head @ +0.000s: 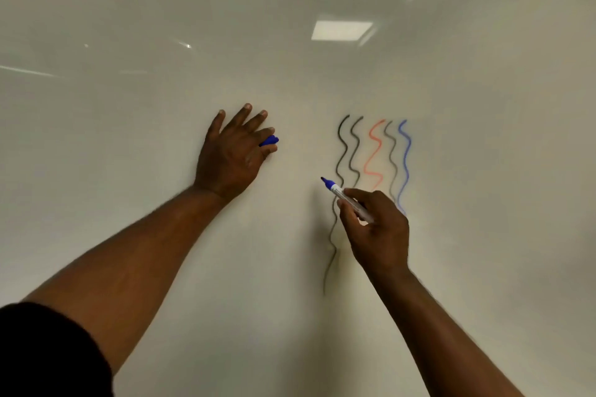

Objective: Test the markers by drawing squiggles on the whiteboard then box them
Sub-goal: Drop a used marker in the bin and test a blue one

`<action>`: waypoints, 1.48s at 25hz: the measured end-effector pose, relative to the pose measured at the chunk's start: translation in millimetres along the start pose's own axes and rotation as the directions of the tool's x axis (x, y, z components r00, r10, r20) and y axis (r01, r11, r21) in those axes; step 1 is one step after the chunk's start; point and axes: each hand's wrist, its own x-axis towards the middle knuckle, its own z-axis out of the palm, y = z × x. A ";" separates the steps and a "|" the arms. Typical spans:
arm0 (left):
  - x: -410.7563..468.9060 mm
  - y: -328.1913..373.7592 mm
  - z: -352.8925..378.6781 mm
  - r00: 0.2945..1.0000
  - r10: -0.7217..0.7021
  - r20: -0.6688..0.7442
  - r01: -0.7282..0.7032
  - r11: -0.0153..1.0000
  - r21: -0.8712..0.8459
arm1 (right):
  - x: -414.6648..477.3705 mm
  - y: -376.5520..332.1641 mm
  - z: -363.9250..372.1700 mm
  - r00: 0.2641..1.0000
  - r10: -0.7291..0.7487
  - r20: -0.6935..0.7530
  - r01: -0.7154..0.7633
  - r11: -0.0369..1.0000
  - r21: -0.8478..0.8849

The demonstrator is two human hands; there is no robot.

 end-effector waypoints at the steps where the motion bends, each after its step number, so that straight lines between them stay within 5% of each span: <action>1: 9.0 -2.1 3.7 1.000 0.024 -0.013 -0.023 0.999 0.029 | 15.2 -6.4 1.6 0.999 -0.017 -0.036 0.017 1.000 -0.005; 6: 14.2 -10.9 16.4 0.994 0.064 -0.083 -0.062 0.998 0.025 | 70.8 -23.7 11.5 0.980 -0.128 -0.153 0.120 0.991 -0.058; 15: 10.8 -11.1 21.8 0.992 0.043 -0.120 -0.045 0.999 -0.014 | 96.3 -28.7 21.5 0.977 -0.105 -0.183 0.101 0.994 -0.031; 19: 9.7 -7.9 20.9 0.992 0.022 -0.121 -0.026 0.999 -0.035 | 73.3 -22.1 29.0 0.968 -0.219 -0.124 0.206 0.972 -0.109; 27: -16.0 0.4 25.5 0.993 -0.045 -0.108 0.029 0.989 -0.142 | 9.4 -4.7 34.3 0.980 -0.198 -0.033 0.193 0.974 -0.117; 32: -53.9 6.1 26.8 0.995 -0.086 -0.049 0.076 0.979 -0.188 | -21.5 9.3 29.8 0.995 -0.067 -0.074 0.062 0.996 -0.065; 37: -85.1 10.8 24.6 0.997 -0.082 -0.009 0.079 0.981 -0.177 | -85.2 20.7 31.1 0.990 -0.093 0.106 0.106 0.986 -0.131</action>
